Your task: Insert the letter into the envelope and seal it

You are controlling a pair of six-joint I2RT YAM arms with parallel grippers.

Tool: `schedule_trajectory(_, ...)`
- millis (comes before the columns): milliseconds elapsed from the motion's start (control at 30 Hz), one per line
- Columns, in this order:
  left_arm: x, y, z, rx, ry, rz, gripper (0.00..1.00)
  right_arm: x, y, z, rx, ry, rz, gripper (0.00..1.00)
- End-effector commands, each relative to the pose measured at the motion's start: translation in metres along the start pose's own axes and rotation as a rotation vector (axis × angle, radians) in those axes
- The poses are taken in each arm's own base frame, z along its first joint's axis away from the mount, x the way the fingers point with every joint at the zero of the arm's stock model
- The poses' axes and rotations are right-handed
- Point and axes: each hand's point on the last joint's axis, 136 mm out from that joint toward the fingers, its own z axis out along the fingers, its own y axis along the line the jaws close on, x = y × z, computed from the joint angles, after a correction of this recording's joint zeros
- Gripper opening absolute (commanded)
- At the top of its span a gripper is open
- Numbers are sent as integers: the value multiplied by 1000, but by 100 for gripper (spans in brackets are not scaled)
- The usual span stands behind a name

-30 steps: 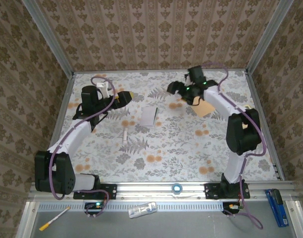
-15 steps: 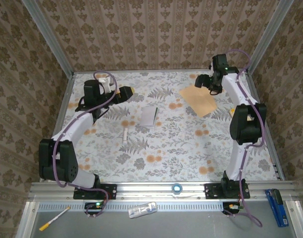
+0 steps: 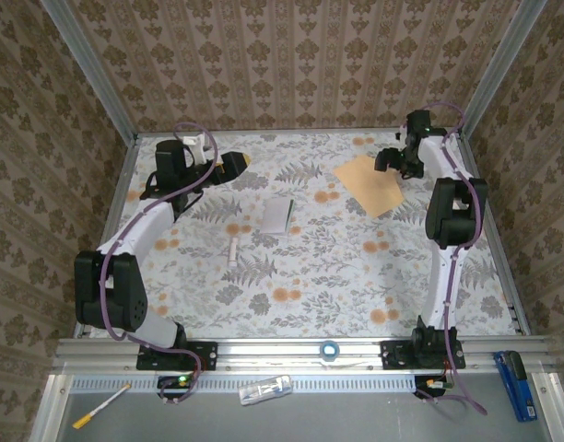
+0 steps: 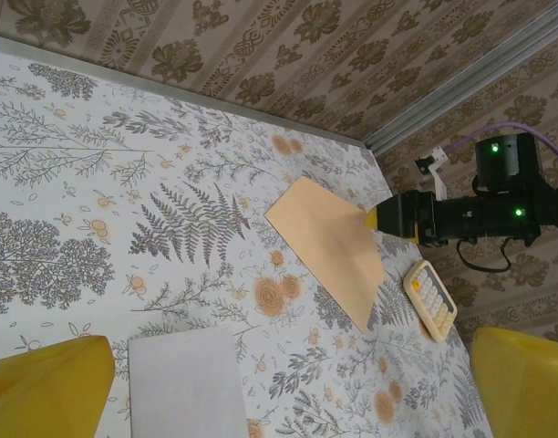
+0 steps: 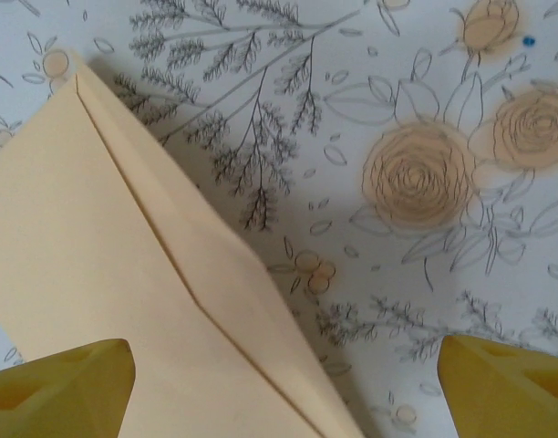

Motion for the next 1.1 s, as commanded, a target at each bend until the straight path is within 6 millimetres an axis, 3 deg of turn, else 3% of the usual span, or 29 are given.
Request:
schedule_trajectory(0,-10,-2,-2,-6,-27,18,100,-4,6,6,-45,20,-30,85)
schedule_trajectory(400,-6,0,-6,-19,-30,8,100,3,6,18,-68,62,-31,68)
schedule_trajectory(767,-6,2,-5,-21,-33,3,100,10,5,23,-93,75,-20,40)
schedule_trajectory(1067,-5,2,-4,-11,-31,-7,100,22,9,27,-128,94,-14,28)
